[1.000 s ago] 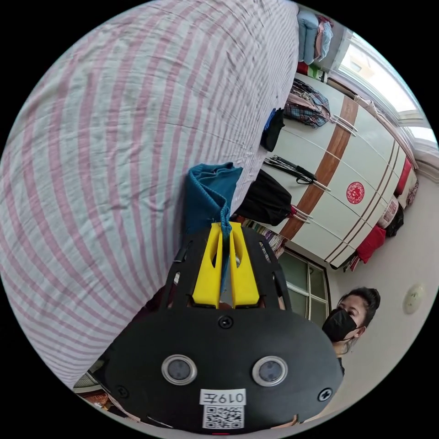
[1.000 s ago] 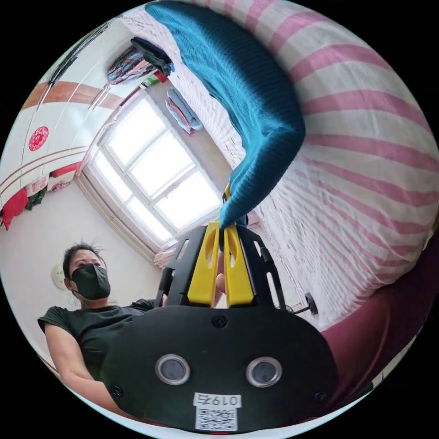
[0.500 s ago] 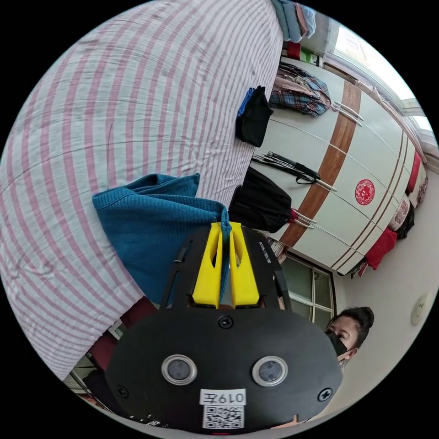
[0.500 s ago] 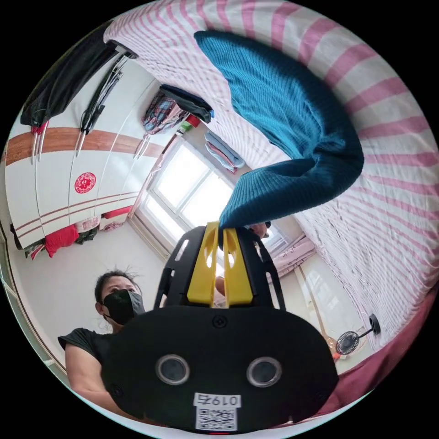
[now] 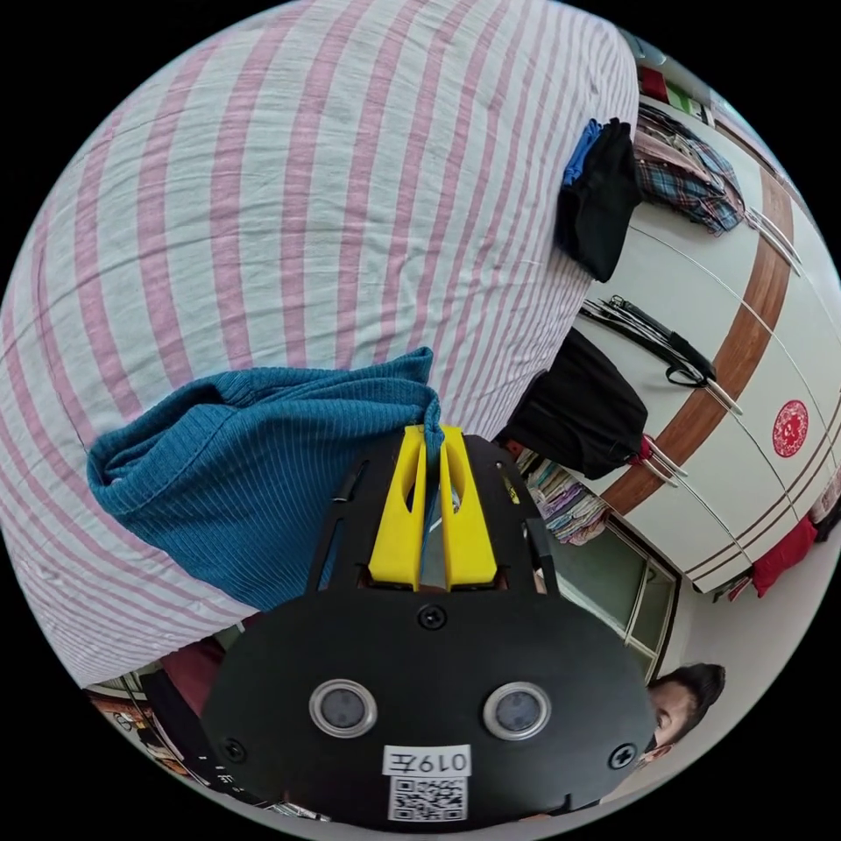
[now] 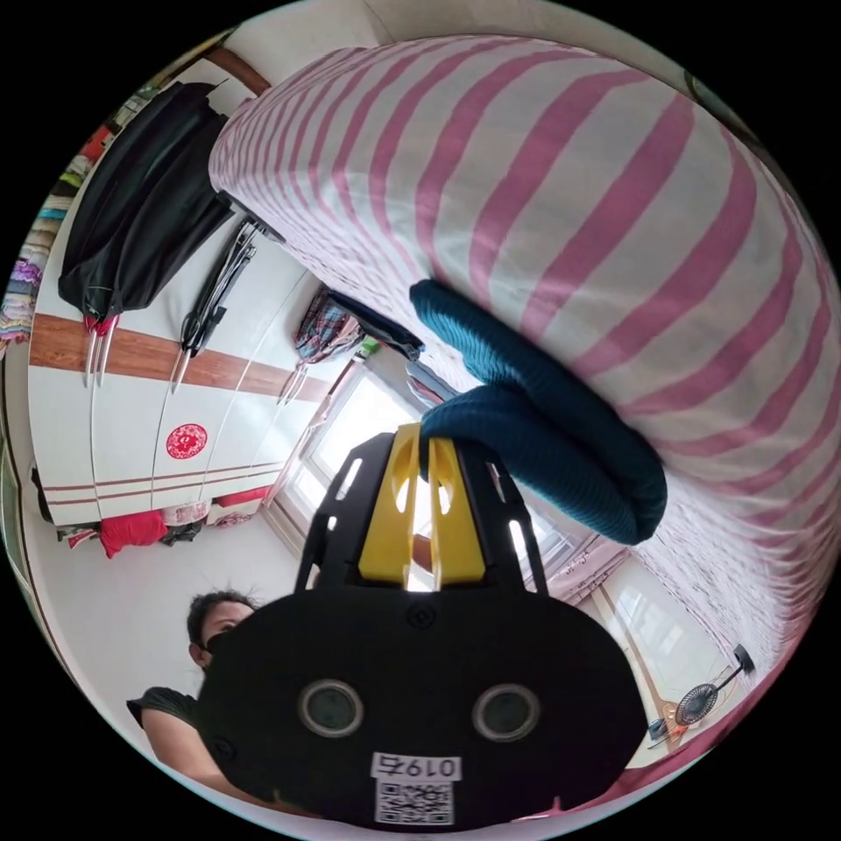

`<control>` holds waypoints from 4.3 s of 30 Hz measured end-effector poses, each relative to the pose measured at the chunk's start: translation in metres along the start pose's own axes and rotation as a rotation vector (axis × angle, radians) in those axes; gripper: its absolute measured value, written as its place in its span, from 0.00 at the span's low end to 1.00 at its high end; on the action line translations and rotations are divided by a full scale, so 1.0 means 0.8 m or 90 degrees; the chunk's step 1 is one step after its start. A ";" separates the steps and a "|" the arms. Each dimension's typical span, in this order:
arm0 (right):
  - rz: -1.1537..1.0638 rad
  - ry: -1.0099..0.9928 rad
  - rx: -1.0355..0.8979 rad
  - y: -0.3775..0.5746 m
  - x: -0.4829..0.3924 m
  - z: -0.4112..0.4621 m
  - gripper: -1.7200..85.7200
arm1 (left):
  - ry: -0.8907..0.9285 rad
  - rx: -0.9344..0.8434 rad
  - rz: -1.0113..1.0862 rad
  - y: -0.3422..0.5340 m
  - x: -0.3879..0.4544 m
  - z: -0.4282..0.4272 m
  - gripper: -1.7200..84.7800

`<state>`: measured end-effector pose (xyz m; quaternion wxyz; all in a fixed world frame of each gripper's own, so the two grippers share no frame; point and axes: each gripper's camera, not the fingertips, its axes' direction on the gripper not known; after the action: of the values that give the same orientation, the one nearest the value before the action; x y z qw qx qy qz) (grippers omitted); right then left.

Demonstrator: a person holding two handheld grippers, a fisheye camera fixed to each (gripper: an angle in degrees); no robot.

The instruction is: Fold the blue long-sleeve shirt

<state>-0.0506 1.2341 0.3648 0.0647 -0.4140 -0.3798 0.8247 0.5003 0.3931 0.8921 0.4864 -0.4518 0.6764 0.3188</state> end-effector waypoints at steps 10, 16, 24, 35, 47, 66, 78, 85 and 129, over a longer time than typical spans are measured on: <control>0.010 0.025 0.030 -0.024 -0.041 -0.029 0.12 | 0.010 0.000 -0.017 -0.048 0.003 0.073 0.04; 0.004 0.002 0.003 -0.025 -0.078 -0.049 0.16 | 0.049 0.020 -0.017 -0.061 -0.002 0.096 0.04; 0.052 -0.074 -0.019 -0.005 -0.116 -0.072 0.17 | 0.072 0.013 0.002 -0.061 -0.024 0.137 0.04; 0.016 0.003 -0.018 0.027 -0.175 -0.138 0.16 | -0.193 -0.079 0.171 -0.073 0.004 0.228 0.13; -0.547 0.381 -0.411 0.144 -0.375 -0.080 0.02 | -0.362 0.083 0.523 0.056 -0.010 0.288 0.06; -1.227 0.905 -0.729 0.488 -0.469 0.077 0.01 | -0.366 0.207 0.482 0.355 -0.266 0.379 0.03; -1.014 0.968 -1.141 0.410 -0.498 0.253 0.09 | -0.152 0.434 0.138 0.298 -0.403 0.456 0.06; -0.996 1.051 -1.199 0.377 -0.479 0.350 0.11 | 0.181 0.594 -0.171 0.266 -0.508 0.574 0.09; -0.807 1.201 -1.406 0.402 -0.485 0.524 0.02 | 0.354 0.532 -0.144 0.033 -0.742 0.637 0.03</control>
<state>-0.0394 0.6042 0.5464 -0.2664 0.3786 0.6967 0.5481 0.7349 1.0254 1.2885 0.4584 -0.3567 0.7969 -0.1659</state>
